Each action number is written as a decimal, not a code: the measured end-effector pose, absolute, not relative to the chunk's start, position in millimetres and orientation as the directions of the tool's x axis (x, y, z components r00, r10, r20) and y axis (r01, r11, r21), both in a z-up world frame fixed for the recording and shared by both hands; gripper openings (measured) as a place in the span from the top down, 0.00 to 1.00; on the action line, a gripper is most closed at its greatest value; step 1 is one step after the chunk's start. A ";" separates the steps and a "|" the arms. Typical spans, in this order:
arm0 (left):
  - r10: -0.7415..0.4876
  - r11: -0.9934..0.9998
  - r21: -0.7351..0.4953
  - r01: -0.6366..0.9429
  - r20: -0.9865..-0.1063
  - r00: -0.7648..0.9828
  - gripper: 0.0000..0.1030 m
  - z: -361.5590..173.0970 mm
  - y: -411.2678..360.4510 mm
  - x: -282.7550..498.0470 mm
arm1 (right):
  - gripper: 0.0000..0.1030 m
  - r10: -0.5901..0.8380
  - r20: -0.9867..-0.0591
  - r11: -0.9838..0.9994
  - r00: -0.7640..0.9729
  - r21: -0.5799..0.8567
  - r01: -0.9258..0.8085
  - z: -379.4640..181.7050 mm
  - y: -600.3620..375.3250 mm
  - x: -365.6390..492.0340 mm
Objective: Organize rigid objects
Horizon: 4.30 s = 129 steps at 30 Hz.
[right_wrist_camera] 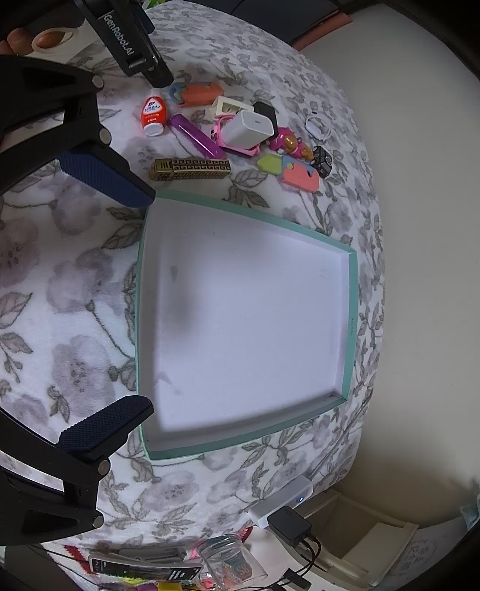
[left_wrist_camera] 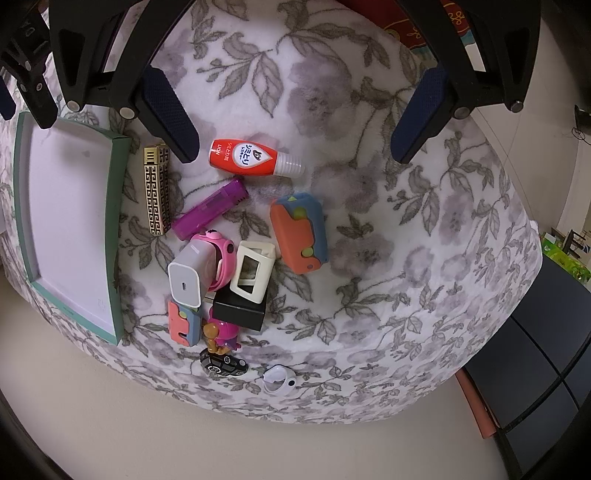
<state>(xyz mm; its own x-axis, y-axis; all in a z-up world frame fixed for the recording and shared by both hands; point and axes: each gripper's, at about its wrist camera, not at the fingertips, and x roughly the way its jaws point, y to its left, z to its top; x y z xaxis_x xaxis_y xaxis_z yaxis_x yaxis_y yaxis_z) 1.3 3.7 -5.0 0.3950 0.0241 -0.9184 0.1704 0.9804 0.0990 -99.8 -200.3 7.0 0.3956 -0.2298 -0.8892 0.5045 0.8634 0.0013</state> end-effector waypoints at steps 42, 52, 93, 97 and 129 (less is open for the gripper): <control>0.010 0.980 0.092 0.177 -0.909 0.417 0.00 4.1 8.8 5.7 | 0.00 -0.236 -0.875 0.872 0.423 0.002 0.490 13.0 -194.4 -97.3; -0.064 0.983 0.015 0.183 -0.906 0.418 0.00 12.6 27.3 36.8 | 0.00 -0.122 -0.850 0.925 0.512 0.089 0.368 23.9 -164.3 -55.8; -0.113 0.981 -0.048 0.188 -0.929 0.352 0.01 -59.5 32.8 104.4 | 0.66 -0.035 -0.946 0.990 0.322 0.010 0.139 -67.7 -112.3 25.6; -0.153 0.974 -0.083 0.211 -0.928 0.340 0.21 -58.6 31.1 101.3 | 0.66 -0.040 -0.945 0.991 0.324 0.005 0.137 -68.8 -111.9 26.7; -0.051 0.977 0.021 0.213 -0.945 0.324 0.57 -59.6 22.0 83.6 | 0.84 -0.001 -0.934 0.986 0.358 0.059 0.156 -64.6 -112.9 11.9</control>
